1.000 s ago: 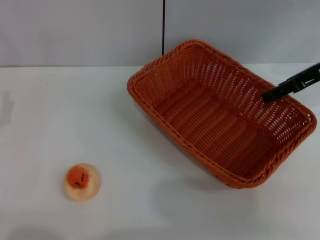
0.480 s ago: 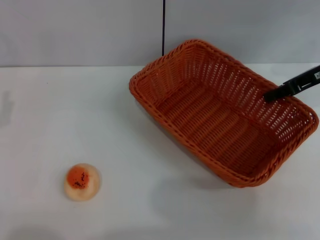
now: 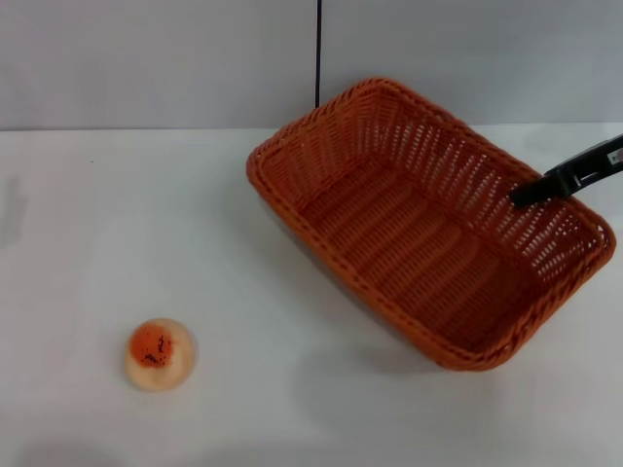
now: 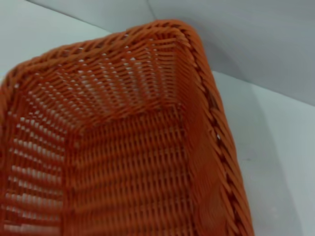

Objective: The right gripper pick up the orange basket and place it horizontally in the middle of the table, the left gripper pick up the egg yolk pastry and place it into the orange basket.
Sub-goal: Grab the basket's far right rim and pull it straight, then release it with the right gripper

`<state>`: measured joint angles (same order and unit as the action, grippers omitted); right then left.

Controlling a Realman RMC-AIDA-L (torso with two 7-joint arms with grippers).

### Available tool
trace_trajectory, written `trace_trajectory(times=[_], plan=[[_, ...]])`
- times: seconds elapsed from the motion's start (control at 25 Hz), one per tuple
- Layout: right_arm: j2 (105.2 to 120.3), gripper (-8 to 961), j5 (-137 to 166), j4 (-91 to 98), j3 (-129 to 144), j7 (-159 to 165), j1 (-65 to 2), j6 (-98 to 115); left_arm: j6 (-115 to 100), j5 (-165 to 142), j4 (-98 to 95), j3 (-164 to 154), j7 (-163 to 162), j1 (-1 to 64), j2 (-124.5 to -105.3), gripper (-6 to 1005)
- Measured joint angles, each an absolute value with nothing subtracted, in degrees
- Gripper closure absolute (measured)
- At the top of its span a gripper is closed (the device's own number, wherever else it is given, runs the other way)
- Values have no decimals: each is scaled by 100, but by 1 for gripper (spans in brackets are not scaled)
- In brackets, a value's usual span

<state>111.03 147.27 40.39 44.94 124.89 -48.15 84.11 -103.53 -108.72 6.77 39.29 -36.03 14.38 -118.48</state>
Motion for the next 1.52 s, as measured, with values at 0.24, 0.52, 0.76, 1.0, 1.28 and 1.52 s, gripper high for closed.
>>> trace_trajectory(times=[0.24, 0.52, 0.76, 1.0, 1.28, 1.52], plan=[[10958, 781, 13687, 4185, 4473, 12157, -4535, 8920, -10353, -10872, 677, 3928, -3618, 1375, -11847, 169], [10860, 788, 12673, 4341, 4367, 11715, -4118, 9277, -10362, -10872, 677, 3928, -3671, 1327, -11848, 169], [10805, 790, 12137, 4361, 4194, 11522, -3956, 9739, -10361, -10872, 677, 3928, -3692, 1344, -11848, 169], [10640, 790, 12029, 4481, 4050, 11250, -3886, 10184, -10349, -10872, 677, 3929, -3699, 1351, -11848, 170], [10375, 791, 12049, 4506, 4087, 10324, -4073, 10966, -10294, -10872, 677, 3888, -3700, 1374, -11848, 170], [10437, 791, 12461, 4470, 4569, 10021, -4400, 10993, -10280, -10872, 733, 3782, -3700, 1360, -11857, 170]])
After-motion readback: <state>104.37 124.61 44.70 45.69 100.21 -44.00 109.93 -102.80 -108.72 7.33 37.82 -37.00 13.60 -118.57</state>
